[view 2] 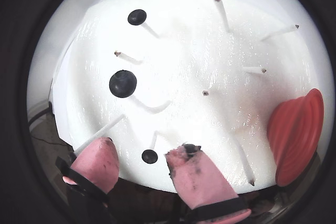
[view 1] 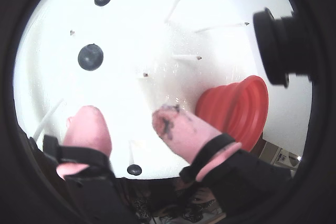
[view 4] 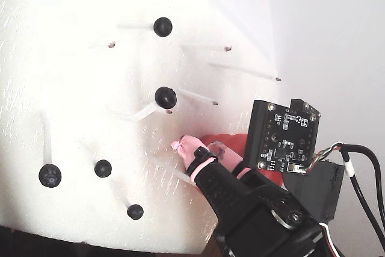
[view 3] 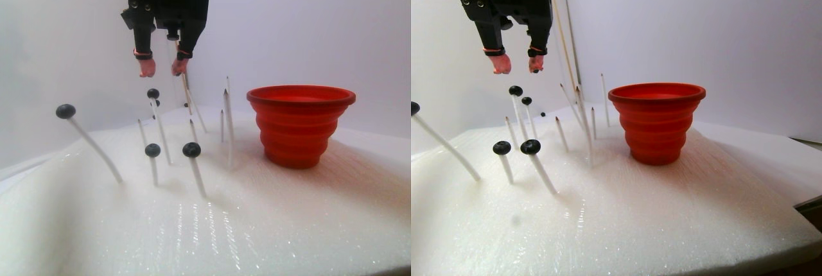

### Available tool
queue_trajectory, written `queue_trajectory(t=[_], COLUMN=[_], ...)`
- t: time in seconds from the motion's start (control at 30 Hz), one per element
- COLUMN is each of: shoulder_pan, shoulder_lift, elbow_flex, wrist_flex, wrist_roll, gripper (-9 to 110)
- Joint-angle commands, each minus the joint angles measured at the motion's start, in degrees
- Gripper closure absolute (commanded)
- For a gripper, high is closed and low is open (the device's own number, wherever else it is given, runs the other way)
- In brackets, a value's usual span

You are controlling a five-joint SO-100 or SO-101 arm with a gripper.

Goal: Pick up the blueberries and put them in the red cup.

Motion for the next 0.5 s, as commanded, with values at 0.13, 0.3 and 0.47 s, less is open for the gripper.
queue_trajectory(t=[0.13, 0.3, 0.47], shoulder_pan=[-1.8, -2.3, -2.8], shoulder_lift=[-2.1, -4.4, -7.6], elbow_flex=[-6.6, -7.1, -8.1], wrist_flex=[-3.3, -5.8, -8.3], wrist_roll=[1.1, 1.1, 1.3], gripper=[83, 82, 82])
